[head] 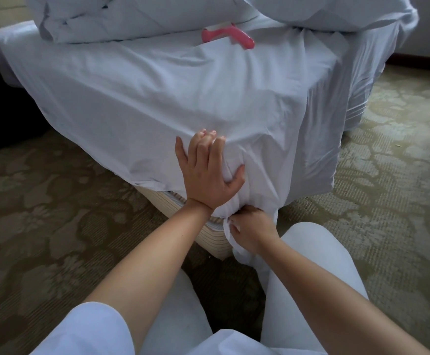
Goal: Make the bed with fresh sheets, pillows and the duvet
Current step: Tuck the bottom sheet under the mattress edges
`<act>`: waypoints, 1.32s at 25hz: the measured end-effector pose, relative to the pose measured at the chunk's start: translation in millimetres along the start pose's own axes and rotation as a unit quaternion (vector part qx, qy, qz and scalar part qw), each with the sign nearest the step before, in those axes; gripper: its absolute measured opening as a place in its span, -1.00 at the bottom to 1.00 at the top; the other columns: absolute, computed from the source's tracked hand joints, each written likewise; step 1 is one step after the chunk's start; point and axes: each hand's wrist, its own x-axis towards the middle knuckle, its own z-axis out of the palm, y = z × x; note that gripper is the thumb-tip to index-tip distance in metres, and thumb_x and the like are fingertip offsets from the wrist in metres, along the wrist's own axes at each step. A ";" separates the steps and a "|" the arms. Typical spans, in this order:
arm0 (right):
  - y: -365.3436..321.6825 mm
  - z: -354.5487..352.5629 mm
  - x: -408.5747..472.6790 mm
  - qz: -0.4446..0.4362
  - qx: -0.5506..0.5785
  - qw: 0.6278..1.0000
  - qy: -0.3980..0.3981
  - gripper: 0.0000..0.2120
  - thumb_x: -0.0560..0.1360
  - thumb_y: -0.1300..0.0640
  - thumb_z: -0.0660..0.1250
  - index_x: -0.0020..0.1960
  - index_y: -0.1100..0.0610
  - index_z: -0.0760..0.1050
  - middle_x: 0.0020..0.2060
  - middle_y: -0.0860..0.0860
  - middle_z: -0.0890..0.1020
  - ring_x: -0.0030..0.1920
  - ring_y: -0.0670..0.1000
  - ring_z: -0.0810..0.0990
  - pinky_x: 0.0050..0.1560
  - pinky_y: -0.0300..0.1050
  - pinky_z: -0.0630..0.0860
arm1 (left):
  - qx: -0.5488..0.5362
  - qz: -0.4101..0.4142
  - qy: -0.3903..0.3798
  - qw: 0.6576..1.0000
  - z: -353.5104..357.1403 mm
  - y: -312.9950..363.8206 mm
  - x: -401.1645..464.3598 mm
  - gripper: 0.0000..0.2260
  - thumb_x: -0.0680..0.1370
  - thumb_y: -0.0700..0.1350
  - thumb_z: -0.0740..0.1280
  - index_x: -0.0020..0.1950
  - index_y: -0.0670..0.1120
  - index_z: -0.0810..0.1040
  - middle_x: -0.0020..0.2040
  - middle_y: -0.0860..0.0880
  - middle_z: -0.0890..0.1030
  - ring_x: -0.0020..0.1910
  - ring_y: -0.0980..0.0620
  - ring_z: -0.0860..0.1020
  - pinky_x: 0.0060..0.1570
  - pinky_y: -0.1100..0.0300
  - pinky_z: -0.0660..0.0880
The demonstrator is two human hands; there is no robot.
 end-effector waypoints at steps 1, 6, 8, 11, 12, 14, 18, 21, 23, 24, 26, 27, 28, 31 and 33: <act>-1.0 0.5 -1.1 0.005 -0.010 1.000 -0.001 -0.76 0.45 0.06 0.29 -0.34 0.13 0.55 -0.36 0.03 0.64 -0.19 0.07 0.60 -0.25 -0.08 0.51 | 0.000 0.002 0.001 1.000 0.2 -0.2 -0.3 -0.54 0.42 0.14 0.29 0.16 -0.16 0.40 0.07 -0.22 0.58 0.22 -0.18 0.45 0.29 -0.30 0.23; -4.7 2.3 -1.7 0.008 -0.019 1.000 -0.009 -0.87 0.36 0.15 0.38 -0.36 0.13 0.55 -0.40 0.03 0.62 -0.25 0.08 0.60 -0.32 -0.13 0.46 | -0.001 -0.001 0.002 1.000 -0.1 -0.6 -0.3 -0.54 0.43 0.14 0.29 0.16 -0.16 0.40 0.08 -0.22 0.58 0.22 -0.18 0.45 0.31 -0.28 0.22; -4.4 3.1 -2.4 0.014 -0.013 1.000 0.017 -0.86 0.24 0.20 0.48 -0.42 0.11 0.53 -0.46 -0.02 0.59 -0.32 0.04 0.59 -0.42 -0.22 0.40 | 0.000 0.000 -0.001 1.000 0.1 -0.4 0.2 -0.54 0.43 0.14 0.28 0.16 -0.16 0.40 0.07 -0.22 0.59 0.22 -0.19 0.46 0.31 -0.29 0.22; -4.2 5.8 -2.6 0.006 0.000 0.999 0.045 -0.81 0.16 0.22 0.53 -0.46 0.10 0.52 -0.50 -0.04 0.57 -0.38 0.02 0.58 -0.49 -0.26 0.38 | 0.003 -0.001 -0.002 1.000 0.4 0.0 -1.0 -0.54 0.43 0.14 0.27 0.17 -0.15 0.39 0.07 -0.22 0.59 0.21 -0.18 0.46 0.31 -0.29 0.23; -4.1 6.6 -3.4 0.003 0.003 0.999 0.048 -0.82 0.18 0.22 0.52 -0.45 0.10 0.52 -0.50 -0.03 0.57 -0.37 0.03 0.58 -0.48 -0.25 0.38 | 0.003 -0.001 -0.002 1.000 0.7 -0.1 -0.9 -0.54 0.43 0.14 0.27 0.17 -0.15 0.39 0.07 -0.22 0.59 0.21 -0.18 0.46 0.30 -0.29 0.23; -4.8 5.0 -4.5 0.006 0.004 0.999 0.044 -0.80 0.21 0.19 0.53 -0.46 0.10 0.51 -0.49 -0.03 0.57 -0.36 0.03 0.59 -0.49 -0.26 0.35 | 0.003 -0.001 -0.003 1.000 0.6 -0.2 -0.8 -0.54 0.43 0.13 0.28 0.17 -0.16 0.39 0.07 -0.23 0.59 0.22 -0.19 0.45 0.30 -0.30 0.23; -5.3 5.1 -3.5 0.025 0.007 0.998 0.065 -0.77 0.28 0.12 0.52 -0.45 0.09 0.51 -0.48 -0.05 0.57 -0.32 0.01 0.59 -0.48 -0.26 0.32 | 0.003 -0.002 -0.008 1.000 -0.1 0.6 -0.7 -0.54 0.43 0.13 0.29 0.17 -0.16 0.39 0.07 -0.23 0.59 0.22 -0.19 0.44 0.28 -0.33 0.25; -4.3 5.1 -2.4 0.038 0.039 0.998 0.026 -0.84 0.50 0.13 0.31 -0.16 0.18 0.60 -0.18 0.06 0.65 -0.01 0.09 0.56 -0.21 -0.07 0.47 | 0.004 -0.005 -0.013 1.000 -0.5 0.6 -0.6 -0.54 0.42 0.13 0.29 0.17 -0.16 0.40 0.08 -0.23 0.59 0.22 -0.19 0.44 0.28 -0.33 0.24; -4.9 7.9 -4.1 0.046 0.054 0.997 0.032 -0.82 0.52 0.12 0.27 -0.13 0.19 0.60 -0.14 0.08 0.65 0.03 0.12 0.54 -0.17 -0.04 0.47 | 0.001 -0.007 -0.015 1.000 -0.6 -0.2 -1.3 -0.54 0.43 0.14 0.28 0.18 -0.16 0.39 0.08 -0.22 0.59 0.23 -0.18 0.44 0.30 -0.32 0.23; -5.6 9.0 -4.6 0.051 0.054 0.997 0.031 -0.82 0.51 0.12 0.28 -0.15 0.18 0.59 -0.17 0.08 0.65 0.01 0.12 0.55 -0.20 -0.05 0.47 | 0.001 -0.006 -0.018 1.000 -1.0 -0.2 -2.1 -0.54 0.43 0.14 0.28 0.18 -0.15 0.39 0.09 -0.22 0.59 0.23 -0.18 0.44 0.30 -0.32 0.23; -5.8 11.5 -4.1 0.056 0.051 0.996 0.041 -0.84 0.48 0.11 0.32 -0.21 0.17 0.59 -0.22 0.06 0.64 -0.04 0.12 0.57 -0.27 -0.05 0.48 | 0.002 -0.007 -0.025 1.000 -1.0 0.4 -2.3 -0.53 0.43 0.14 0.28 0.19 -0.15 0.39 0.10 -0.22 0.59 0.24 -0.18 0.43 0.31 -0.32 0.22; -6.2 10.4 -4.0 0.058 0.054 0.996 0.038 -0.84 0.47 0.11 0.32 -0.20 0.17 0.59 -0.22 0.06 0.64 -0.03 0.13 0.57 -0.27 -0.04 0.50 | 0.003 -0.010 -0.026 1.000 -1.5 0.8 -1.6 -0.53 0.43 0.14 0.28 0.19 -0.15 0.39 0.10 -0.22 0.59 0.25 -0.18 0.43 0.31 -0.32 0.21; -5.9 9.4 -4.4 0.056 0.053 0.996 0.034 -0.84 0.49 0.10 0.31 -0.16 0.17 0.60 -0.19 0.06 0.65 0.00 0.12 0.56 -0.23 -0.03 0.51 | 0.004 -0.012 -0.027 1.000 -1.8 1.0 -0.9 -0.54 0.44 0.14 0.28 0.18 -0.15 0.39 0.10 -0.22 0.59 0.25 -0.18 0.43 0.31 -0.31 0.21; -4.6 5.6 -5.4 0.051 0.051 0.997 0.011 -0.79 0.54 0.10 0.23 -0.02 0.17 0.59 -0.05 0.06 0.64 0.11 0.09 0.50 -0.07 -0.05 0.48 | 0.001 -0.012 -0.036 0.999 -5.2 0.8 -1.4 -0.53 0.44 0.14 0.28 0.19 -0.15 0.38 0.10 -0.22 0.58 0.26 -0.18 0.42 0.31 -0.30 0.22; -5.4 4.0 -4.0 0.054 0.075 0.995 0.024 -0.80 0.54 0.13 0.24 -0.06 0.19 0.61 -0.07 0.08 0.66 0.09 0.11 0.53 -0.05 -0.04 0.47 | -0.001 -0.008 -0.042 0.999 -6.3 0.1 -1.7 -0.52 0.43 0.14 0.30 0.20 -0.15 0.38 0.11 -0.23 0.58 0.27 -0.19 0.41 0.32 -0.30 0.21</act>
